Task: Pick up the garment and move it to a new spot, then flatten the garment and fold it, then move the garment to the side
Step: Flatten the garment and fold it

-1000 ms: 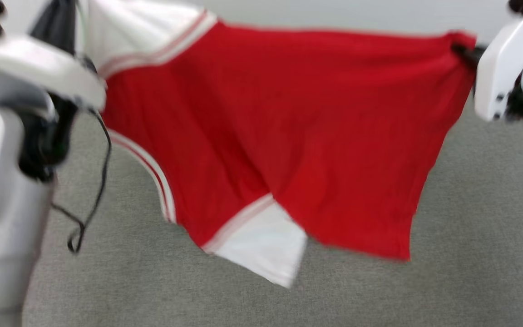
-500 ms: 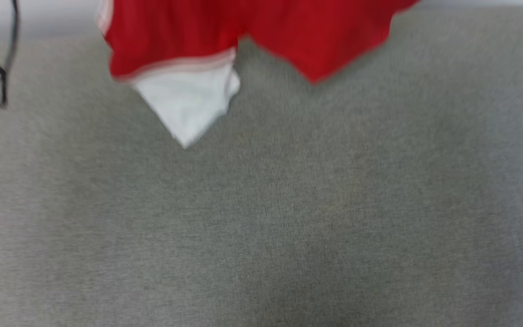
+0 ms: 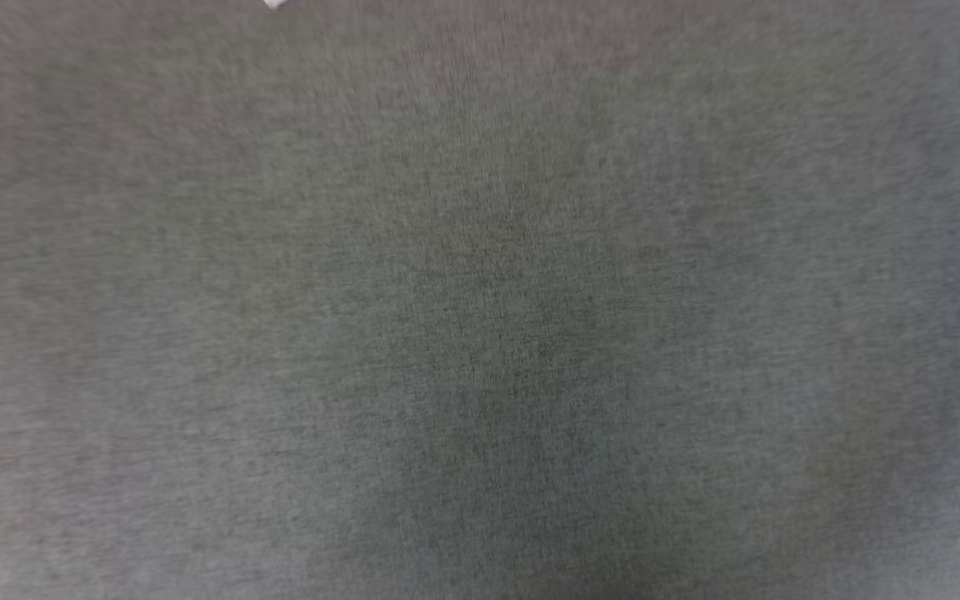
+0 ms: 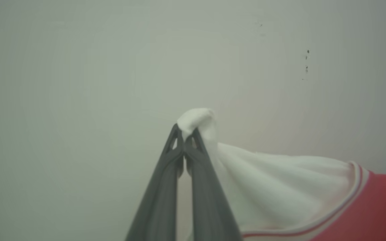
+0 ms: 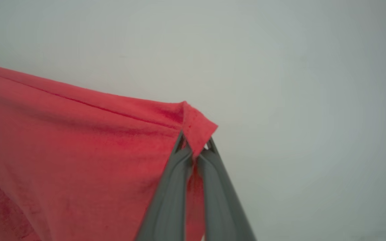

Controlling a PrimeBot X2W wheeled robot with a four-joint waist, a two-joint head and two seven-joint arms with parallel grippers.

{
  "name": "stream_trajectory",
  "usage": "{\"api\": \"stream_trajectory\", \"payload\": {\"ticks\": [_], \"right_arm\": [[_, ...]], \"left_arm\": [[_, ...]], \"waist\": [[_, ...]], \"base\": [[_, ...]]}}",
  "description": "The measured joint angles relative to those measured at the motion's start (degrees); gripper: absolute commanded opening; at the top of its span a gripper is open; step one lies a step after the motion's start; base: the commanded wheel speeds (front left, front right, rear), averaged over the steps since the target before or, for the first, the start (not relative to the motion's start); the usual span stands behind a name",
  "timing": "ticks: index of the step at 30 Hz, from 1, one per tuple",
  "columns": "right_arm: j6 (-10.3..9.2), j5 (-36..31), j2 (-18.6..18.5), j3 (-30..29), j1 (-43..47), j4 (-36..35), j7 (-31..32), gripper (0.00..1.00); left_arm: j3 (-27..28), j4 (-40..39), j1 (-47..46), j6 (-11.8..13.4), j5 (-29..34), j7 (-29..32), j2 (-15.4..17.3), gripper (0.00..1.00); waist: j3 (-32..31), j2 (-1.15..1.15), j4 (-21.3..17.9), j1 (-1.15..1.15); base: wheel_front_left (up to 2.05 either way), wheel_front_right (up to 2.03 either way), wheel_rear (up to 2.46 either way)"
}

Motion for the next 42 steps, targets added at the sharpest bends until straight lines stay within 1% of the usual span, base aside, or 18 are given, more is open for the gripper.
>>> {"api": "stream_trajectory", "payload": {"ticks": [7, 14, 21, 25, 27, 30, 33, 35, 40, 41, 42], "right_arm": [[-0.01, 1.0, -0.2, 4.1, -5.5, 4.1, -5.4, 0.00], [-0.01, 4.2, 0.1, 10.0, -6.6, 8.7, -7.5, 0.00], [-0.01, 7.4, 0.1, 14.9, -5.2, 11.2, -9.2, 0.00], [-0.01, 9.9, -1.3, 18.3, -1.1, 11.4, -10.0, 0.00], [-0.01, 11.1, -2.2, 19.7, 2.3, 11.1, -10.5, 0.00], [-0.01, 13.0, -3.6, 21.7, 8.8, 10.2, -10.9, 0.00], [0.00, 14.5, -4.6, 23.6, 16.7, 8.6, -10.6, 0.00], [0.00, 15.7, -5.2, 24.0, 21.9, 7.5, -10.3, 0.00], [0.01, 18.4, -6.8, 24.0, 35.3, 4.2, -9.6, 0.00], [0.01, 19.5, -7.2, 23.2, 40.6, 3.0, -9.8, 0.00], [0.01, 19.5, -7.2, 23.2, 40.6, 3.0, -9.8, 0.00]], "left_arm": [[-0.1, -1.1, -1.3, 1.0, 0.2, 0.0, -0.3, 0.00], [0.7, -0.8, 1.0, 0.9, -1.4, -0.8, 0.1, 0.00], [1.7, 0.2, 6.2, -1.2, -4.6, -2.2, -0.1, 0.00], [2.5, 1.9, 10.8, -3.5, -7.0, -4.0, -0.3, 0.00], [3.1, 2.6, 14.3, -4.6, -8.3, -5.5, -0.6, 0.00], [3.4, 3.3, 22.0, -5.9, -10.3, -7.5, -1.6, 0.00], [3.8, 2.9, 31.2, -6.4, -12.0, -8.5, -2.0, 0.00], [4.3, 1.2, 38.1, -6.0, -12.9, -9.1, -2.0, 0.00], [5.2, -6.5, 57.2, -3.2, -15.5, -9.0, -2.3, 0.00], [5.2, -10.1, 64.7, -1.6, -16.4, -8.4, -2.4, 0.00], [5.2, -10.1, 64.7, -1.6, -16.4, -8.4, -2.4, 0.00]], "waist": [[6.6, 0.00, -0.5, 0.00], [10.5, 0.00, -0.2, 0.00], [11.0, 0.00, 1.6, 0.00], [9.9, 0.00, 2.5, 0.00], [8.8, 0.00, 2.9, 0.00], [6.4, 0.00, 3.6, 0.00], [3.1, 0.00, 4.1, 0.00], [0.6, 0.00, 4.3, -0.01], [-6.3, 0.00, 4.7, -0.01], [-9.1, 0.00, 4.9, -0.01], [-9.1, 0.00, 4.9, -0.01]], "base": [[0.00, 0.00, 0.00], [0.00, 0.00, 0.00], [0.00, 0.00, 0.00], [0.00, 0.00, 0.00], [0.00, 0.00, 0.00], [0.00, 0.00, 0.00], [0.00, 0.00, 0.00], [0.00, 0.00, 0.00], [0.00, 0.00, 0.00], [0.00, 0.00, 0.00], [0.00, 0.00, 0.00]]}}
